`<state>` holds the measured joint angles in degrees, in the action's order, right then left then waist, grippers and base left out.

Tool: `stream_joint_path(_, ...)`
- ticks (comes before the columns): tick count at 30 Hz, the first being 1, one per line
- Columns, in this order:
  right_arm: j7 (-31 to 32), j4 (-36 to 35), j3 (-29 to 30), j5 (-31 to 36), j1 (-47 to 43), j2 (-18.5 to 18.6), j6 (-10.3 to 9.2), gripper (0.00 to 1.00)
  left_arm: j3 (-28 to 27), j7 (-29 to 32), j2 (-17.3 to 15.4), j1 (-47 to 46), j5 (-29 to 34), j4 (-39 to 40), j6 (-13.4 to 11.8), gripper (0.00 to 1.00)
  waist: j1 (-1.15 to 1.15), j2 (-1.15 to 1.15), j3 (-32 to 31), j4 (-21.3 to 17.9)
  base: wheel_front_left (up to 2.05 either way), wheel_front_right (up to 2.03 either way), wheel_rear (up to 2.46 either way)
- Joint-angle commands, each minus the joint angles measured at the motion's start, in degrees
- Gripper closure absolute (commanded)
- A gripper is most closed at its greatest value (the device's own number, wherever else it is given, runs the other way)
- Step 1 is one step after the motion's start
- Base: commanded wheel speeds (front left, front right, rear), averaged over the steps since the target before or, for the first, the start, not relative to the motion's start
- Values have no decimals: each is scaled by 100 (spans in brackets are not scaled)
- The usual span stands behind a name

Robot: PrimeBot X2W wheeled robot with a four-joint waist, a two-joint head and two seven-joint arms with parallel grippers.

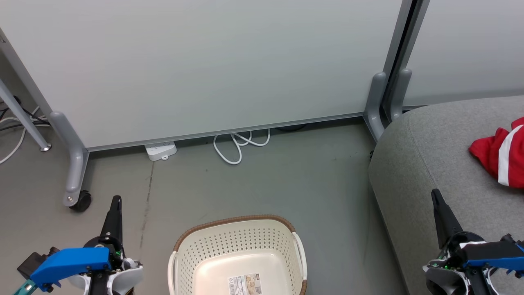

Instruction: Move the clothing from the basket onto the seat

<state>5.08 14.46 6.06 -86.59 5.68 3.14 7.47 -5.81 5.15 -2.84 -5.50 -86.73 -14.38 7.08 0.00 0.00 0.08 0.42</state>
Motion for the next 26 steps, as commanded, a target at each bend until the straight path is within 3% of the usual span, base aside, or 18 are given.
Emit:
stream_joint_path(1,36,-33,18,-107,76,-19,3,100,-36,31,-7,-82,-89,39,39,100,0,0,1,-3,0,0,0)
stream_joint_path(14,171,-56,62,-613,89,-36,3,100,-89,163,-7,-105,-600,45,67,100,0,0,10,-42,0,0,0)
stream_joint_path(26,170,-54,58,-588,89,-34,3,100,-85,163,-7,-100,-574,43,52,100,0,0,10,-42,0,0,0)
